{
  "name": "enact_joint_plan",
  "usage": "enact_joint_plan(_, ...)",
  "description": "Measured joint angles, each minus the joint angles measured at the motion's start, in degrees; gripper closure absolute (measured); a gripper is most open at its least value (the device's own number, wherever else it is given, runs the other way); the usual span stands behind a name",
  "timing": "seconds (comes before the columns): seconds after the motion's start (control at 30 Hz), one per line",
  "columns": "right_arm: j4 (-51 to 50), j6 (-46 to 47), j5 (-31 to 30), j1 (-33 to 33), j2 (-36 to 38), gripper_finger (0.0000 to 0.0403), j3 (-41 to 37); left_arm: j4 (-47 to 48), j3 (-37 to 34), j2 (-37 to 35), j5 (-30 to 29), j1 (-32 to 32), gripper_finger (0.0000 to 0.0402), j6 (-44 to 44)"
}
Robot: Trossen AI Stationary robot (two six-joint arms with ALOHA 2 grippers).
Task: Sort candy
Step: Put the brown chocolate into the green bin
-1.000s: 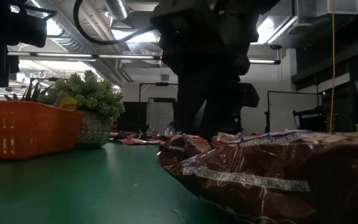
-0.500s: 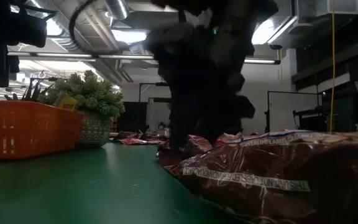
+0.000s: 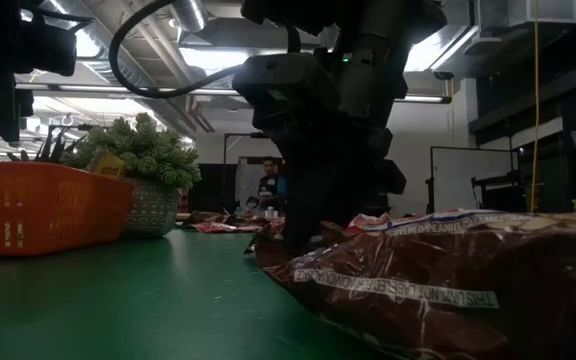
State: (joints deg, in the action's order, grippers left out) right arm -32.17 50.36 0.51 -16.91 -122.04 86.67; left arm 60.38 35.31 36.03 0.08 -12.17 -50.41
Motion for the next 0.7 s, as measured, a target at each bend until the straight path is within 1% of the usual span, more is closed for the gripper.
enact_joint_plan(0.1,2.3,-1.6,0.5,0.0,-0.1,0.0337,0.2,-0.1,0.0,0.0,-0.1,0.0,0.024,0.0)
enact_joint_plan(0.17,3.0,-3.0,1.8,0.0,-0.2,0.0348,1.3,-0.2,0.0,0.0,-0.6,0.0,0.024,0.0)
enact_joint_plan(0.27,4.9,-5.6,3.1,0.0,-0.2,0.0348,3.7,-0.4,0.0,0.0,-1.3,0.0,0.024,0.0)
enact_joint_plan(0.4,7.4,-9.6,3.6,0.0,-0.2,0.0329,8.4,-1.4,0.0,0.0,-1.3,0.0,0.024,0.0)
enact_joint_plan(0.5,13.9,-14.5,3.6,0.0,-0.1,0.0327,9.8,-1.5,0.0,0.0,-1.3,0.0,0.024,0.0)
enact_joint_plan(0.7,32.5,-28.3,3.7,0.0,-1.0,0.0341,10.1,-1.5,0.0,0.0,-2.1,0.0,0.024,0.0)
